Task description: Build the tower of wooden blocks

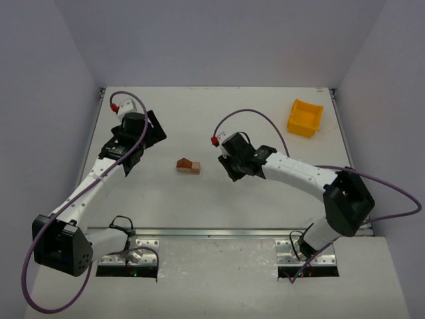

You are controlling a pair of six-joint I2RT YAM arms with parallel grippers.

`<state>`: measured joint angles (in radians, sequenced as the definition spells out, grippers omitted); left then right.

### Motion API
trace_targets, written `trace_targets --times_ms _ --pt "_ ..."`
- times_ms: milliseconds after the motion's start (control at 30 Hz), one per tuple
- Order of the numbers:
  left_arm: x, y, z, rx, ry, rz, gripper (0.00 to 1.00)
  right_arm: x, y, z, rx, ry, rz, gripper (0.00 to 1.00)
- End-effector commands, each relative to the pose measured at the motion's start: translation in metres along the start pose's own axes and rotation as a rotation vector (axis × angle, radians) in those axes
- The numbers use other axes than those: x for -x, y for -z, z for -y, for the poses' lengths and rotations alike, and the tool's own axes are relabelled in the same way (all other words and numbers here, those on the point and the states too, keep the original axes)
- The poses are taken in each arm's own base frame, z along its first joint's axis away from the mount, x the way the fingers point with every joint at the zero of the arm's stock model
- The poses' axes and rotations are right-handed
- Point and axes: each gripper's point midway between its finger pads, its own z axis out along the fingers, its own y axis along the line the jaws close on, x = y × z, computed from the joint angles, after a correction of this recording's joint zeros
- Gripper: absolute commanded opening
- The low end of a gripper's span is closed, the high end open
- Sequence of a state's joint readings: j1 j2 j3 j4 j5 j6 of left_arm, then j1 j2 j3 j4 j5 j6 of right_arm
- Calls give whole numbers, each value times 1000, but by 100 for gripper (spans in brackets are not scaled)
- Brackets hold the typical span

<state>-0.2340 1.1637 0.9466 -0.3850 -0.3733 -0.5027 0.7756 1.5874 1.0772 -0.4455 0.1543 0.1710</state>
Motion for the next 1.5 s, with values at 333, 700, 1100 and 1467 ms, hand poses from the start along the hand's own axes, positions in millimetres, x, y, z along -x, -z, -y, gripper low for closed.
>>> trace_targets --times_ms 333,700,1100,1467 --pt "14 2 2 -4 24 55 100 119 -28 -46 92 253 101 6" --pt "14 2 1 4 22 56 100 114 -51 -61 87 332 -18 8" --pt "14 2 1 4 20 54 100 112 -63 -68 90 376 -53 9" --pt "14 2 0 9 19 54 100 109 -67 -73 106 382 -73 10"
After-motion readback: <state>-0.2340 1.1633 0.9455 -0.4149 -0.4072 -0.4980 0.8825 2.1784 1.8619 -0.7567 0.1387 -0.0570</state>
